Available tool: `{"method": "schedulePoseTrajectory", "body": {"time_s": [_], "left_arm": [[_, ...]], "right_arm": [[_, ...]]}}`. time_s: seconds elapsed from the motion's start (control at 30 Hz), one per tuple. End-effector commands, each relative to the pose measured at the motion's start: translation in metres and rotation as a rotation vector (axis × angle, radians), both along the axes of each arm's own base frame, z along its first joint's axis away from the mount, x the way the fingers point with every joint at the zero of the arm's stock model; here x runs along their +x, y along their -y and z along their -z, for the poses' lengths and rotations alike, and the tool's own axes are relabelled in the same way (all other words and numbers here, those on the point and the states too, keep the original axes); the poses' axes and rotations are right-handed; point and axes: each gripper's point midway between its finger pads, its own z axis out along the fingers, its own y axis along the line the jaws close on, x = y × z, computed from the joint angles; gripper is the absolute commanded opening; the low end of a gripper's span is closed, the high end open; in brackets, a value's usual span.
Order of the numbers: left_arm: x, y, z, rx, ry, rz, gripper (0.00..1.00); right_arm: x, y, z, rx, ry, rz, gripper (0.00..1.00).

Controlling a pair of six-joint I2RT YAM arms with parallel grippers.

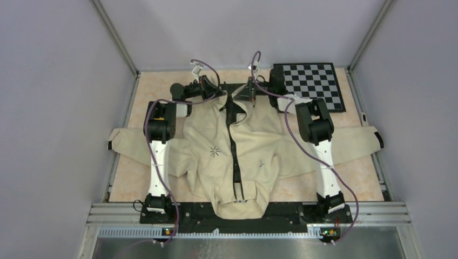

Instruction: Zip up the jacket

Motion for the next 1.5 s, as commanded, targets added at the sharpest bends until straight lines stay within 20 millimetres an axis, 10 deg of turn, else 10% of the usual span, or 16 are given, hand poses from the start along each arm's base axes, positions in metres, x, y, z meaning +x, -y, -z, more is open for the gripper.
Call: {"method": "schedulePoseTrajectory", "body": {"time_s": [0.0,1.47], "left_arm": [[-0.007,0.002,-0.025,-0.018,0.22,0.005,0.0],[-0.014,0.015,-0.009,0.035,0.163,0.109,0.0]], "right_arm": [[0.002,-0.004,-0.02,0.034,0.086,-0.036,0.0],[0.0,0.002,-0.05,0.082,0.22,0.009,0.0]]}}
